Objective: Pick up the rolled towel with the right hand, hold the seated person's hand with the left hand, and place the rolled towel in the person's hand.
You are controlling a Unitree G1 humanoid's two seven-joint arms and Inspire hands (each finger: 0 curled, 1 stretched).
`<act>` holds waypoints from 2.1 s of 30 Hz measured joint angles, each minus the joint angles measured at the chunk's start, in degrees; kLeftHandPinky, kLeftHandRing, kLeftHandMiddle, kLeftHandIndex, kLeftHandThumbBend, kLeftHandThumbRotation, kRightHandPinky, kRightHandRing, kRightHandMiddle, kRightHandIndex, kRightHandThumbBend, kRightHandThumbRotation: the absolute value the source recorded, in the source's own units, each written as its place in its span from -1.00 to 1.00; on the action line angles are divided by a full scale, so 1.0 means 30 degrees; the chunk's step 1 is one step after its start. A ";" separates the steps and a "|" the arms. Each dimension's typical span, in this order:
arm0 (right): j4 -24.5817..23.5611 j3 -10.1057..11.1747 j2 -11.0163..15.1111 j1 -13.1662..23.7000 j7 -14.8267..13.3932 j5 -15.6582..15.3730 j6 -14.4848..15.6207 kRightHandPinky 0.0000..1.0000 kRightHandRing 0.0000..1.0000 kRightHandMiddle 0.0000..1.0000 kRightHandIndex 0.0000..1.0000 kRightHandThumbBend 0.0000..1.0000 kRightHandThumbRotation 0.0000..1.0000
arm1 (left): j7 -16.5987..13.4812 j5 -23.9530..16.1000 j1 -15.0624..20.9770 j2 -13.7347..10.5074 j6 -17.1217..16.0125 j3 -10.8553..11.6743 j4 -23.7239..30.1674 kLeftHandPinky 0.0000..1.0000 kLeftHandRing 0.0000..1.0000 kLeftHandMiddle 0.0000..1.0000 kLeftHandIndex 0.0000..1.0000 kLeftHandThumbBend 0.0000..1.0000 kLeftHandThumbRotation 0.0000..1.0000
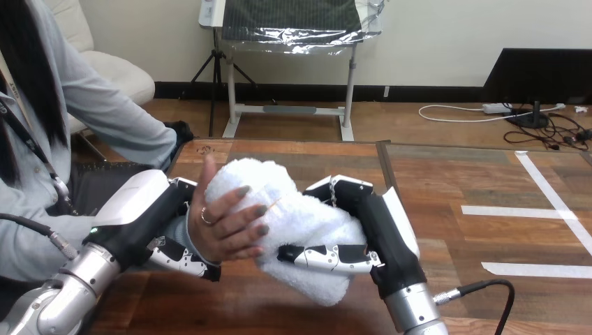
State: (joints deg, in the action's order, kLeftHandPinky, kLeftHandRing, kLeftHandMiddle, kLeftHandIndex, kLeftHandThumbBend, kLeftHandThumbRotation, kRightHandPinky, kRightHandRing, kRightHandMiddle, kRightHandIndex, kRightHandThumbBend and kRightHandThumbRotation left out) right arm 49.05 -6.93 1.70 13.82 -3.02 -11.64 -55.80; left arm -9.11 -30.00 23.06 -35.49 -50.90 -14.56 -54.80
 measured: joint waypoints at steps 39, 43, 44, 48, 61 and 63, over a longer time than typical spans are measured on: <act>-0.0614 0.0122 0.0187 -0.0498 0.0515 0.0309 0.0907 -0.32 -0.19 -0.02 -0.07 0.68 -1.00 | -0.0116 -0.0355 0.0034 0.0146 -0.0053 -0.0030 -0.0113 -0.39 -0.34 -0.24 -0.18 1.00 -0.94; -0.0614 0.0123 0.0203 -0.0498 0.0515 0.0260 0.0989 -0.32 -0.18 -0.02 -0.07 0.68 -1.00 | -0.0116 -0.0319 0.0034 0.0146 -0.0091 -0.0027 -0.0114 -0.39 -0.34 -0.24 -0.18 1.00 -0.94; -0.0614 0.0123 0.0204 -0.0497 0.0515 0.0246 0.0994 -0.32 -0.18 -0.02 -0.07 0.68 -1.00 | -0.0116 -0.0301 0.0034 0.0146 -0.0110 -0.0027 -0.0114 -0.39 -0.34 -0.24 -0.18 1.00 -0.94; -0.0614 0.0105 0.0192 -0.0497 0.0515 0.0213 0.0995 -0.31 -0.18 -0.02 -0.07 0.68 -1.00 | -0.0112 -0.0264 0.0035 0.0154 -0.0185 -0.0024 -0.0113 -0.39 -0.33 -0.24 -0.18 1.00 -0.93; -0.0614 0.0081 0.0117 -0.0496 0.0481 0.0160 0.0996 -0.33 -0.19 -0.03 -0.07 0.70 -1.00 | -0.0113 -0.0268 0.0035 0.0197 -0.0374 -0.0024 -0.0113 -0.38 -0.33 -0.24 -0.18 1.00 -0.93; -0.0614 0.0079 0.0107 -0.0496 0.0443 0.0135 0.0996 -0.33 -0.19 -0.03 -0.07 0.70 -1.00 | -0.0113 -0.0267 0.0035 0.0203 -0.0403 -0.0024 -0.0113 -0.38 -0.33 -0.23 -0.18 1.00 -0.93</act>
State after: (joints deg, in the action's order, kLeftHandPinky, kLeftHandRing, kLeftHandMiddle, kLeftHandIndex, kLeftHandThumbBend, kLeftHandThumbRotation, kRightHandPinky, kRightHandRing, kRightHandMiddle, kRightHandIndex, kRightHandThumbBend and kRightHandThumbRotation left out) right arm 47.21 -6.69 2.02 12.33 -1.69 -11.23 -52.81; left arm -9.44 -30.80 23.16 -34.88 -52.11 -14.64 -55.14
